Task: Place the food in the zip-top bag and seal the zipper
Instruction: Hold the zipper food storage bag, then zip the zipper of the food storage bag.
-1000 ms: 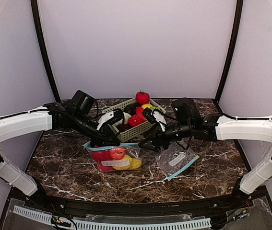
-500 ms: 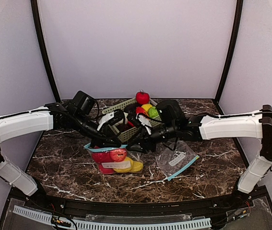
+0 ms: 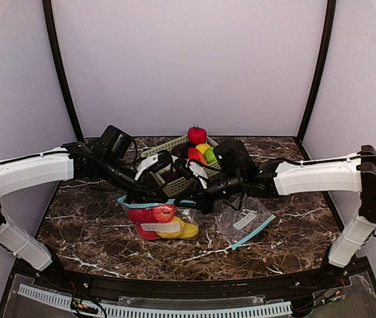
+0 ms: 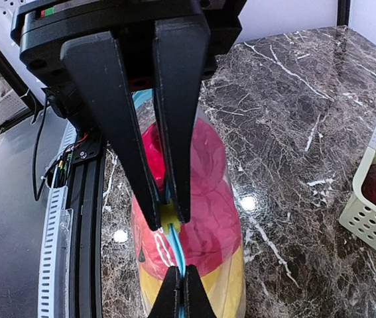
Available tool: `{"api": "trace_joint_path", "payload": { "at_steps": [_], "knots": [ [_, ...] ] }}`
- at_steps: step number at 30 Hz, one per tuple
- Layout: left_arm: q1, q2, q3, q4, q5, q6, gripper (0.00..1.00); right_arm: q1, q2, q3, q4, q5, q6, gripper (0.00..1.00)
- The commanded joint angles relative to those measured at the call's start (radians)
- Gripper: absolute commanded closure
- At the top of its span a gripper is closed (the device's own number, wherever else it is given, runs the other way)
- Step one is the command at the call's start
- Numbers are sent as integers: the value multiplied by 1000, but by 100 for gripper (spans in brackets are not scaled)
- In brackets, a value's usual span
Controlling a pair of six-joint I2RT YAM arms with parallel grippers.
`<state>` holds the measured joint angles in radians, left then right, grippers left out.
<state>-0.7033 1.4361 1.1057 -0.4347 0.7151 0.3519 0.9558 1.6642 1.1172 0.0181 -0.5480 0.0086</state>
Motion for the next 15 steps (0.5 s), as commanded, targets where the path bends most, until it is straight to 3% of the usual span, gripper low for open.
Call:
{"api": "trace_joint_path", "payload": {
  "at_steps": [1, 15],
  "knots": [
    [1, -23, 0, -19, -31, 18, 99, 0, -81, -56, -9, 111, -2, 100],
    [13, -33, 4, -48, -100, 45, 99, -71, -245, -181, -71, 198, -2, 100]
  ]
}}
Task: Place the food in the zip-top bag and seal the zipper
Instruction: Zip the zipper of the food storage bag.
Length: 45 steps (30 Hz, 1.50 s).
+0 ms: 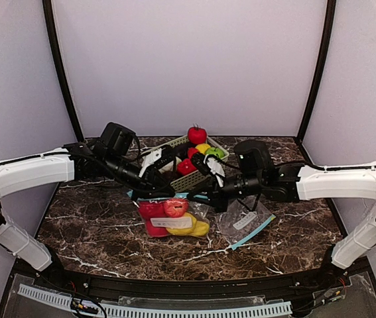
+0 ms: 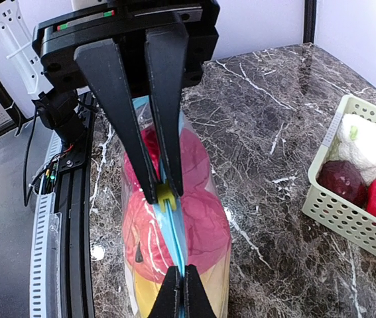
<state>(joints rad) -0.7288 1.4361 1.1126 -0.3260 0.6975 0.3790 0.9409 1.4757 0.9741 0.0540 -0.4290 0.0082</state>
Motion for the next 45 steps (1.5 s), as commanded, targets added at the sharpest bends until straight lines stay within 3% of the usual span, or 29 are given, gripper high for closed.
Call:
{"api": "trace_joint_path", "payload": {
  "at_steps": [1, 45],
  "knots": [
    [38, -34, -3, -157, -87, 19, 99, -59, -62, -39, -110, 81, -2, 100],
    [73, -62, -11, -172, -158, 41, 99, -191, -224, -124, -235, 152, -42, 100]
  ]
}}
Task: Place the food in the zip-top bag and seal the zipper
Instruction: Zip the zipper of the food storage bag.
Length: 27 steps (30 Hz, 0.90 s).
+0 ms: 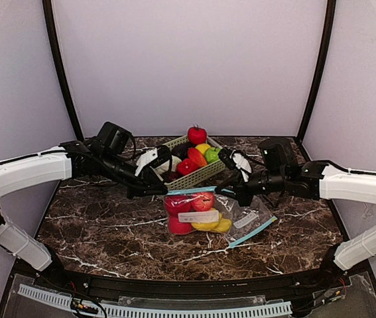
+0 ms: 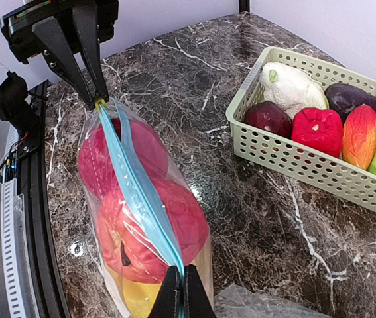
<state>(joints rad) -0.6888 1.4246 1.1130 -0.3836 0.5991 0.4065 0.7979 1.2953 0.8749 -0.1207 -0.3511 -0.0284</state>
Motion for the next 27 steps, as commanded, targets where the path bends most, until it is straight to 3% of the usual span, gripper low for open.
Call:
{"api": "trace_joint_path", "payload": {
  "at_steps": [1, 19, 27],
  "knots": [
    [34, -52, -12, -115, -63, 15, 99, -51, -48, -26, -61, 77, -5, 100],
    [52, -90, -25, -126, -144, 33, 99, -62, -73, -26, -78, 53, 5, 100],
    [53, -36, 5, -140, -19, -2, 99, 5, 3, 27, -76, -97, 61, 100]
  ]
}}
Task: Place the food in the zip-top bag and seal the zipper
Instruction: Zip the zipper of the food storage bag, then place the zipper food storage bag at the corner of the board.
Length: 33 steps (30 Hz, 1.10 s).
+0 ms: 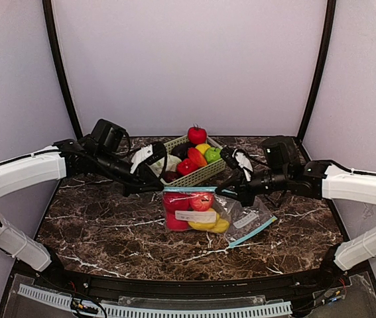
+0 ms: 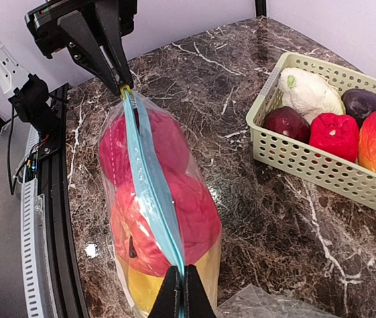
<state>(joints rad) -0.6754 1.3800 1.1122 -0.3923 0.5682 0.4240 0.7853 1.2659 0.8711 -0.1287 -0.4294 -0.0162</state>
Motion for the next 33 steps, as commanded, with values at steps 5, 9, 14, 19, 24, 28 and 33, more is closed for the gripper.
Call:
{"api": "trace_joint_path", "payload": {
  "at_steps": [5, 9, 14, 19, 24, 28, 33],
  "knots": [
    [40, 26, 48, -159, 110, -43, 90, 106, 82, 64, -23, -100, 127, 100],
    [42, -35, 39, -129, 109, -74, 54, 170, 93, 80, 48, -189, 213, 100],
    [86, -164, -27, 12, 116, -155, 28, 241, 148, 120, 86, -211, 275, 100],
    [162, -246, -73, 128, 72, -220, 21, 307, 197, 189, 137, -256, 312, 100],
    [188, -284, -97, 154, -58, -238, 16, 322, 231, 197, 297, -323, 418, 100],
    [189, -275, -98, 154, -98, -244, 15, 302, 325, 172, 291, -273, 485, 100],
    [189, -259, -98, 150, -91, -250, 15, 260, 454, 180, 177, -176, 499, 100]
  ]
}}
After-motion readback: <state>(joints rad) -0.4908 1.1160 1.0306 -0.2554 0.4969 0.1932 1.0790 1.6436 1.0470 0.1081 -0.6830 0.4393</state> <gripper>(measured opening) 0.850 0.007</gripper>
